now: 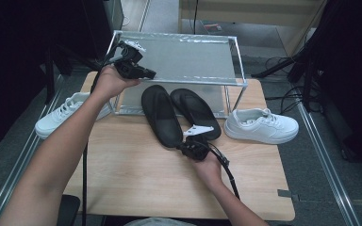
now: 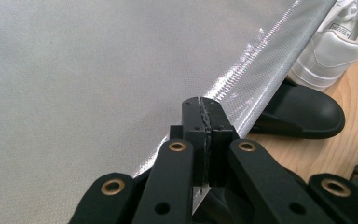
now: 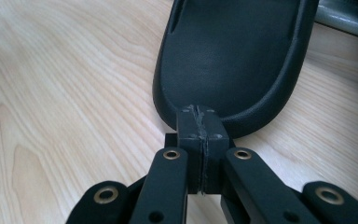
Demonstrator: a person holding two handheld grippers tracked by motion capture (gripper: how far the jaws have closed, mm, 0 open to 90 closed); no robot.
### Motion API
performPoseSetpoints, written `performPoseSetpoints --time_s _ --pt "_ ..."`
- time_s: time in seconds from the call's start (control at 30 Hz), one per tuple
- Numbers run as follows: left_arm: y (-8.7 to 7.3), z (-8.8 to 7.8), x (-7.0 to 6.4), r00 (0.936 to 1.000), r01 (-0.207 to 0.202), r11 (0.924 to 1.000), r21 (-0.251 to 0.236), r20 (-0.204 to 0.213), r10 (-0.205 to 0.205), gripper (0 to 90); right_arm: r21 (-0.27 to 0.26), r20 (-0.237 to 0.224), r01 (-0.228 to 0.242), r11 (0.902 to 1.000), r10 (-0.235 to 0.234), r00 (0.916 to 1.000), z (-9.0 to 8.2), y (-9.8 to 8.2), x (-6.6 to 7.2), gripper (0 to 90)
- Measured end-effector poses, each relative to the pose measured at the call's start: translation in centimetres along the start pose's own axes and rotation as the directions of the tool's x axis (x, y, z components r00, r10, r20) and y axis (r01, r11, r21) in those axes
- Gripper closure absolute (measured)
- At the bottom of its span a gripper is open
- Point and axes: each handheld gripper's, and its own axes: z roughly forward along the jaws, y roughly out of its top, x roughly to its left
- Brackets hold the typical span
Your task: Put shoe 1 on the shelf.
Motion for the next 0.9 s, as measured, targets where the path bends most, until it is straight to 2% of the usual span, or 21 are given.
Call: performPoseSetpoints --time_s 0.1,0.17,0.37,0.47,0.57,0.73,0.9 --pt "-0.1 0.0 0.3 0.9996 0.019 0.9998 -0.006 0.023 -0.018 90.0 -0.018 -0.003 -0.051 0.9985 0.051 0.9987 0.5 0.3 0.0 90.0" --pt "-0.2 0.0 0.3 0.9996 0.018 0.9998 -0.009 0.021 -0.018 90.0 -0.027 0.003 -0.067 0.9974 0.067 0.9978 0.8 0.6 0.0 90.0" --pt "-0.3 0.0 0.3 0.9998 0.013 0.9998 -0.016 0.014 -0.012 90.0 -0.036 0.017 -0.056 0.9978 0.056 0.9983 1.7 1.3 0.2 90.0" --pt "-0.2 0.0 0.0 1.0000 -0.007 0.9999 -0.014 -0.004 0.007 90.0 -0.029 0.032 -0.060 0.9978 0.061 0.9976 2.0 1.7 0.5 90.0" --pt "-0.2 0.0 -0.2 0.9997 -0.019 0.9997 -0.014 -0.018 0.018 90.0 -0.022 0.027 -0.055 0.9983 0.055 0.9981 2.5 2.2 0.8 90.0" --pt "-0.4 0.1 0.2 0.9999 0.012 0.9996 -0.027 0.008 -0.012 90.0 -0.028 0.014 -0.060 0.9978 0.061 0.9981 3.5 2.7 1.1 90.0" --pt "-0.5 0.0 0.4 0.9996 0.022 0.9992 -0.033 0.019 -0.021 90.0 -0.046 0.003 -0.074 0.9962 0.074 0.9973 4.4 3.3 1.2 90.0"
